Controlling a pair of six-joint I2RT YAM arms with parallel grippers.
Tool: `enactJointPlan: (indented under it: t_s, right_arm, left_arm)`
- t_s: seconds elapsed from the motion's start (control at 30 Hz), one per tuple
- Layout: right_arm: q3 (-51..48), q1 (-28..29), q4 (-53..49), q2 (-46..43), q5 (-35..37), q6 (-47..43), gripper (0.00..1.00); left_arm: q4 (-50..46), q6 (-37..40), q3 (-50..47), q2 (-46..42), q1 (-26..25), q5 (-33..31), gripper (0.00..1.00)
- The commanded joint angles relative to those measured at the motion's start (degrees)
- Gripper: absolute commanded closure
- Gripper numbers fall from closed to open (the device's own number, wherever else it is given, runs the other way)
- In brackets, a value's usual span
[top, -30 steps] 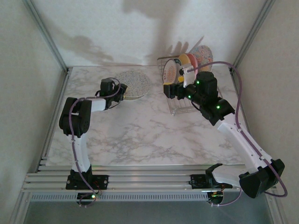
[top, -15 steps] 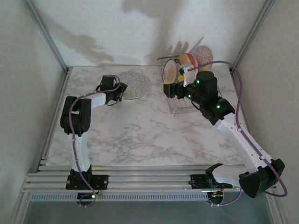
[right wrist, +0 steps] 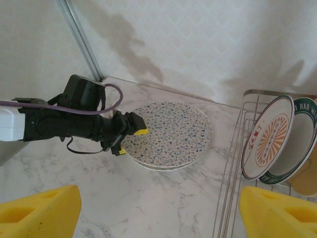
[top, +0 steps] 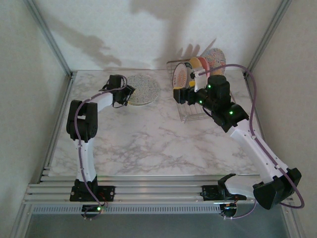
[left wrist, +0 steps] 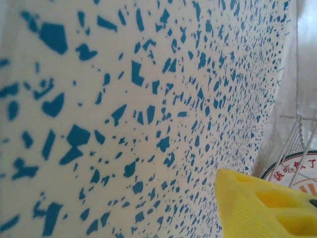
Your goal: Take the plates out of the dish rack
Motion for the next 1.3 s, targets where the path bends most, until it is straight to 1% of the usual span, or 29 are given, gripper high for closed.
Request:
enactJointPlan:
  t_s: [0.0,0.3,0.9,1.27]
  right_arm:
    - [1.94,0.5,0.18,0.29,0.66,0.29,0.17]
    - [1.55,0.5,0.78,0.54,0.63,0.54,0.17]
    - [1.81,0.57,1.13,1.17,0.42,0.78,0.17]
    - [2.08,0.5,1.48,1.61,0.53,0.9,0.17]
  left_arm:
    - [-5.83,2.29,2.96,1.24,0.54,-3.45,0.39]
    - [-11.74,3.58,5.69,1.46,0.65,-6.01,0.37]
    - [-13.54,3.84,5.95,0.96,1.43,-7.2,0.37]
    - [-12.6,2.14,4.54,-2.51,1.41,-8.15,0.39]
